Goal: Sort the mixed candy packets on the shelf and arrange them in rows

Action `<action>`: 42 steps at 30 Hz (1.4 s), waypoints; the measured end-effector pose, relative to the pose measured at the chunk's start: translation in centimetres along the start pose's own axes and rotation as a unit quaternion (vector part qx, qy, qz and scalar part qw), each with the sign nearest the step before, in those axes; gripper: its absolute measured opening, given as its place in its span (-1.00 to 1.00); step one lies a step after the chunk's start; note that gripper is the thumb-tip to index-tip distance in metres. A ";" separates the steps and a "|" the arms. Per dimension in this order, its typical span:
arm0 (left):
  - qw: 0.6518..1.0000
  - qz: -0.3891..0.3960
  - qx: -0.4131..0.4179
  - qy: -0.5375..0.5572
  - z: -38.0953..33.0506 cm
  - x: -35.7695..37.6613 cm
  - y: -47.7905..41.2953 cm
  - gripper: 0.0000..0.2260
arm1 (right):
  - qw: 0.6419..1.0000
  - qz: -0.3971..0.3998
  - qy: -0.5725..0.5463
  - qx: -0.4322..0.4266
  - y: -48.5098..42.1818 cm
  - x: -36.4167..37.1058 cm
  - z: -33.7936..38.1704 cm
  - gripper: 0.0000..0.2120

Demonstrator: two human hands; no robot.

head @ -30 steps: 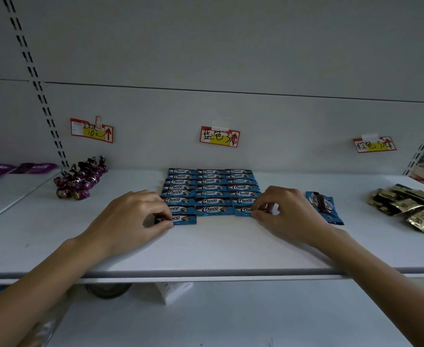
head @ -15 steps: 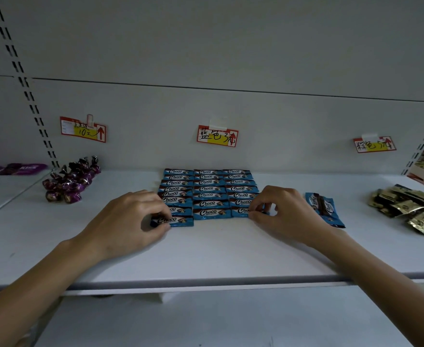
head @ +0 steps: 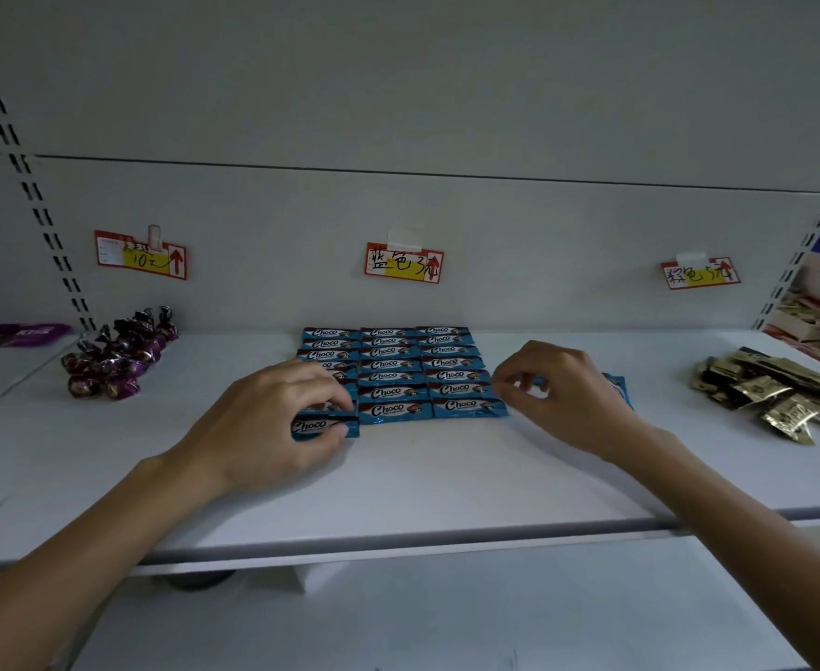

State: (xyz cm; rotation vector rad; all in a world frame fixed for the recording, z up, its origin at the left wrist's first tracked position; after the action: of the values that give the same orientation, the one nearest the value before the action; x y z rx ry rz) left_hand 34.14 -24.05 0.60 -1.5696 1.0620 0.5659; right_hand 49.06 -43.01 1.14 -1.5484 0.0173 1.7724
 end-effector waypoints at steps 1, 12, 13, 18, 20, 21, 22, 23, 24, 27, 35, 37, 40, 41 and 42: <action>1.000 0.002 0.008 0.007 -0.6 0.4 -0.5 -0.70 | 1.000 -0.011 0.006 0.013 0.1 -0.5 -0.9 -0.92; 0.978 0.166 0.102 0.071 -11.9 10.9 -10.4 -0.74 | 0.977 0.058 0.097 0.179 4.5 -3.7 -9.6 -0.76; 0.976 0.172 0.109 0.071 -12.9 11.7 -11.1 -0.74 | 0.979 0.053 0.087 0.178 4.7 -3.9 -9.6 -0.78; 0.972 0.203 0.107 0.057 -16.2 14.5 -12.6 -0.78 | 0.977 0.054 0.075 0.190 5.2 -4.7 -10.2 -0.80; 0.972 0.200 0.102 0.067 -16.3 14.7 -12.6 -0.81 | 0.978 0.046 0.060 0.194 5.4 -4.9 -10.5 -0.77; 0.972 0.200 0.107 0.060 -16.4 14.7 -12.6 -0.81 | 0.978 0.043 0.055 0.194 5.4 -5.0 -10.5 -0.76; 0.972 0.198 0.117 0.045 -16.5 14.8 -12.6 -0.80 | 0.978 0.040 0.054 0.195 5.4 -5.1 -10.5 -0.74; 0.973 0.191 0.129 0.026 -16.7 14.7 -12.5 -0.79 | 0.978 0.037 0.057 0.195 5.4 -5.1 -10.5 -0.72; 0.974 0.178 0.138 0.010 -16.8 14.6 -12.5 -0.78 | 0.978 0.034 0.062 0.196 5.4 -5.1 -10.4 -0.71; 0.980 0.135 0.144 0.001 -16.4 13.9 -12.5 -0.77 | 0.974 0.012 0.107 0.199 5.2 -5.1 -10.2 -0.72; 0.981 0.056 0.170 0.071 -14.1 9.6 -11.2 -0.81 | 0.977 -0.075 0.096 0.176 5.3 -5.7 -10.0 -0.79; 0.983 0.031 0.165 0.070 -12.7 7.4 -10.3 -0.78 | 0.981 -0.123 0.087 0.122 5.1 -6.3 -8.3 -0.86; 0.987 -0.006 0.150 0.057 -10.3 4.4 -8.3 -0.84 | 0.981 -0.177 0.062 0.049 4.4 -6.7 -4.6 -0.88; 0.988 -0.013 0.148 0.048 -9.6 3.6 -7.6 -0.86 | 0.981 -0.184 0.049 0.028 4.1 -6.7 -3.4 -0.86; 0.988 -0.020 0.148 0.038 -9.0 2.9 -6.7 -0.86 | 0.983 -0.182 0.036 0.006 3.8 -6.5 -2.1 -0.84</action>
State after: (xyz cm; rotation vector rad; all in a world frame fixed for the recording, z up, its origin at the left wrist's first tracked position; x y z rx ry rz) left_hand 39.71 -33.53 4.27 -1.3557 1.1134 0.3057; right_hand 48.57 -50.08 4.36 -1.4961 -0.2058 1.4271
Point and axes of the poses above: each hand's wrist, its own y-axis away from the middle knuckle, its own x-axis out of the palm, z = x × y, the point moved 8 cm from there along -y, towards the middle knuckle, and after that the axes turned 3 degrees about y, right-handed, at the moved point
